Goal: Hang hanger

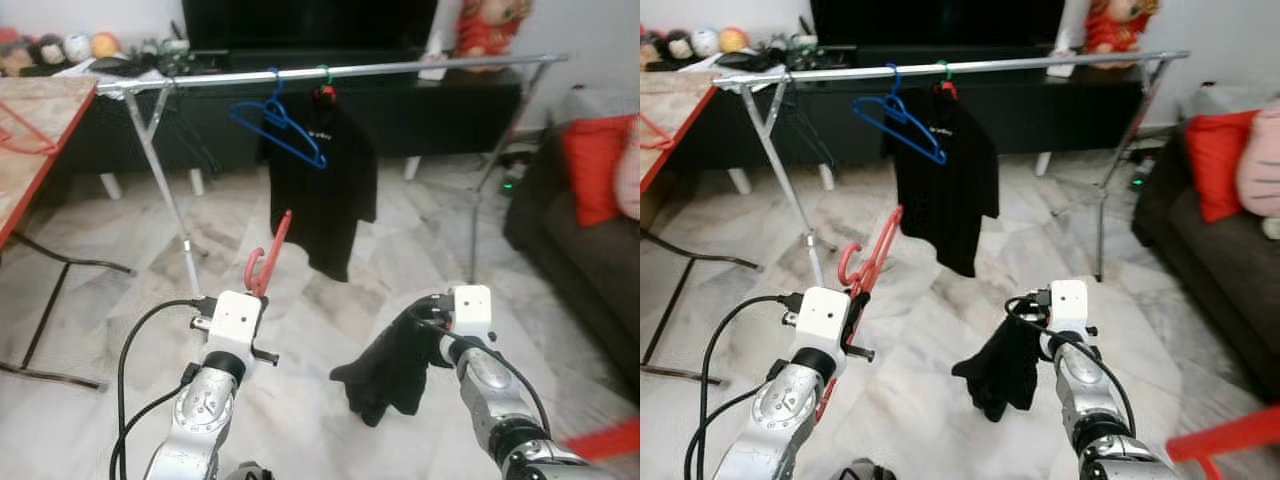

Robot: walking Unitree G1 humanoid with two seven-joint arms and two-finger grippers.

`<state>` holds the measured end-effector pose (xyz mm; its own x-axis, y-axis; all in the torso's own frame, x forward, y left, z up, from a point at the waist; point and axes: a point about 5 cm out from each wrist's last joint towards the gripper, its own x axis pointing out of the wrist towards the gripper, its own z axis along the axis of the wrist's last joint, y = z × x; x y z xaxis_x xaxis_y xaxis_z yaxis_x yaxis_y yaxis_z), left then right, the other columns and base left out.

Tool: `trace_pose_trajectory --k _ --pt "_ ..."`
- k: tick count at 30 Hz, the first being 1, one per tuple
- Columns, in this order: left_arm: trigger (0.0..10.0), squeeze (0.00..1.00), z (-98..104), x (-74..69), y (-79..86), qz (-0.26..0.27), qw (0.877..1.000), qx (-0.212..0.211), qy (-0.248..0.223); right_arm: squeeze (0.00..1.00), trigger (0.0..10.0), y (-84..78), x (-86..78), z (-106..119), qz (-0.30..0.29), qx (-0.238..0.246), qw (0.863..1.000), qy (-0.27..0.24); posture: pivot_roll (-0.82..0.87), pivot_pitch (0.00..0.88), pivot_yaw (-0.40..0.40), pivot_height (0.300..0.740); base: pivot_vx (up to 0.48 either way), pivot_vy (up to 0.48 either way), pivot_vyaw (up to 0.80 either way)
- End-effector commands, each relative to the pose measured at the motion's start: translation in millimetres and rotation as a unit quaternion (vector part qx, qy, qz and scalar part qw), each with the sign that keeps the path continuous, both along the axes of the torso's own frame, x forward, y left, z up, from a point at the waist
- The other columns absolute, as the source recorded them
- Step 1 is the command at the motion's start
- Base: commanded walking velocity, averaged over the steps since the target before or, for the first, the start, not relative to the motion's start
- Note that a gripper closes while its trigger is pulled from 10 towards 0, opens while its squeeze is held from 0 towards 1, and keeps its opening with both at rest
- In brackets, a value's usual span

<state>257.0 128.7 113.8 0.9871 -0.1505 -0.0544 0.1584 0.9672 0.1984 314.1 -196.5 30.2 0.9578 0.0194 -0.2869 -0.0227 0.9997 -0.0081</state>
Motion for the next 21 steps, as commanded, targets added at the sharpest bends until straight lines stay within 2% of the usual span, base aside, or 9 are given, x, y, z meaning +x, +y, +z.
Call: trace_pose_trajectory --k 1,8,11,14,18,21 --pt "10.0 0.00 1 -1.9 -2.3 -0.003 1.000 -0.006 -0.002 0.00 10.0 -0.6 6.5 9 0.001 -0.005 1.000 -0.020 0.09 0.000 -0.061 0.716 -0.289 0.000 0.00" --pt "10.0 0.00 1 -1.2 -2.2 -0.002 1.000 -0.001 -0.001 0.00 10.0 1.1 10.1 13 0.004 -0.007 1.000 -0.025 0.09 0.000 -0.063 0.716 -0.281 0.000 0.00" --pt "10.0 0.00 -1 -1.0 -2.7 -0.004 1.000 0.000 0.009 0.00 10.0 2.5 11.4 14 0.008 -0.012 1.000 -0.024 0.09 0.000 -0.063 0.716 0.000 0.000 0.00" --pt "10.0 0.00 -11 -3.7 -8.7 -0.036 0.998 0.011 0.048 0.00 10.0 4.7 13.4 16 0.012 -0.012 1.000 -0.026 0.09 0.000 -0.063 0.716 0.000 0.000 0.00" --pt "10.0 0.00 -18 -7.0 -14.0 -0.065 0.995 0.020 0.077 0.00 10.0 7.7 16.5 20 0.017 -0.014 0.999 -0.030 0.09 0.000 -0.060 0.716 0.000 0.000 0.00" --pt "10.0 0.00 -23 -9.2 -20.3 -0.098 0.989 0.038 0.108 0.00 10.0 14.8 23.2 27 0.052 -0.059 0.996 -0.038 0.09 0.000 -0.060 0.716 0.000 0.000 0.00"
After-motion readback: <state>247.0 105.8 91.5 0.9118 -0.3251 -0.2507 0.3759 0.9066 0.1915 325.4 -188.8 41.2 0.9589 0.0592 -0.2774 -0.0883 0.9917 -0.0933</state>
